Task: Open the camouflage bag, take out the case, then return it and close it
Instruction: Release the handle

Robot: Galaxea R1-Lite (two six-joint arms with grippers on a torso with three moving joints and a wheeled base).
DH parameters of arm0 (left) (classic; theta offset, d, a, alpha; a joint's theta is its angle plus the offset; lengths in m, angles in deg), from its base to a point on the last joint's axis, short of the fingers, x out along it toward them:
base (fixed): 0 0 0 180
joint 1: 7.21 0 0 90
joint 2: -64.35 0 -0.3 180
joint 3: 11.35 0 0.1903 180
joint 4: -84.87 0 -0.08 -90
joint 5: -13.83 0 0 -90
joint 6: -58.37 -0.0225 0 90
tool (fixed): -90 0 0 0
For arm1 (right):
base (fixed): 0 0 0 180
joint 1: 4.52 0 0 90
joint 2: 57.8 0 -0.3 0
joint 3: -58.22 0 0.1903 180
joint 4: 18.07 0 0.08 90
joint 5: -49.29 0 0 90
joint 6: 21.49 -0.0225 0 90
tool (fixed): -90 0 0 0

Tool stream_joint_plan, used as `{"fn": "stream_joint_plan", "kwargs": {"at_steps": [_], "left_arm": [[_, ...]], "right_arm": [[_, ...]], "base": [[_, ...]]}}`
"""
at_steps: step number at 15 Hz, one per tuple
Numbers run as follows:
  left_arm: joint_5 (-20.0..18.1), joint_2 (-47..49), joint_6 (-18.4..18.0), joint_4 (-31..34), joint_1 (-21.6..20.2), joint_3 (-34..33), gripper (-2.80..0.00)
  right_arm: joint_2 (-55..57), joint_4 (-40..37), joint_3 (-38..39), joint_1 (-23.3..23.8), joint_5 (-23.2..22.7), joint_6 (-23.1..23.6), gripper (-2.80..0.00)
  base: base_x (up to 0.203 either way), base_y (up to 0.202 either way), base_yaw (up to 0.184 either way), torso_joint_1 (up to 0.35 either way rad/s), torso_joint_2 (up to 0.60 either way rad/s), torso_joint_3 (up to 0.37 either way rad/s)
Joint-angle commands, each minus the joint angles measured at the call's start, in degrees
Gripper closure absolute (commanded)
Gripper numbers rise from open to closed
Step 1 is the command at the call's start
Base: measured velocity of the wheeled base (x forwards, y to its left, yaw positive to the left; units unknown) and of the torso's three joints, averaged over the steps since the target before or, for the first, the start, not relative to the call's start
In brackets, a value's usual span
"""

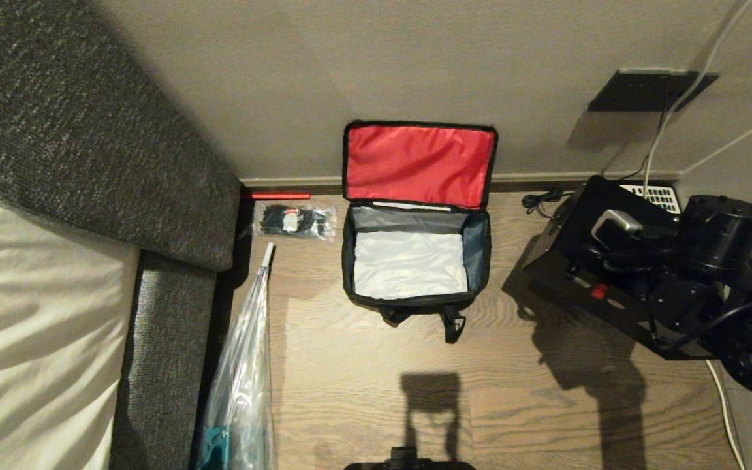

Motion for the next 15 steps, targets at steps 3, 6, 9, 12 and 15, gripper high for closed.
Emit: {"fn": "stream_joint_plan", "kwargs": {"at_steps": [3, 6, 9, 12, 15], "left_arm": [[0.0, -0.1, 0.0, 0.0, 0.0, -0.1, 0.0], [0.0, -0.1, 0.0, 0.0, 0.0, -0.1, 0.0], [0.0, -0.1, 0.0, 0.0, 0.0, -0.2, 0.0], [0.0, -0.1, 0.0, 0.0, 0.0, -0.1, 0.0], [0.0, -0.1, 0.0, 0.0, 0.0, -0.1, 0.0]], "right_arm": [[9.6, 0.6, -0.5, 3.6, 0.5, -5.6, 0.0], [16.8, 1.0, -3.3, 4.3, 0.5, -10.5, 0.0], [23.6, 0.6, -7.6, 5.0, 0.6, -18.5, 0.0], [29.9, 0.6, -12.3, 5.6, 0.4, -23.2, 0.0], [34.2, -0.2, -18.2, 6.9, -0.1, -23.2, 0.0]], "base": [[0.0, 0.0, 0.0, 0.0, 0.0, 0.0], [0.0, 0.0, 0.0, 0.0, 0.0, 0.0], [0.0, 0.0, 0.0, 0.0, 0.0, 0.0], [0.0, 0.0, 0.0, 0.0, 0.0, 0.0], [0.0, 0.0, 0.0, 0.0, 0.0, 0.0]]}}
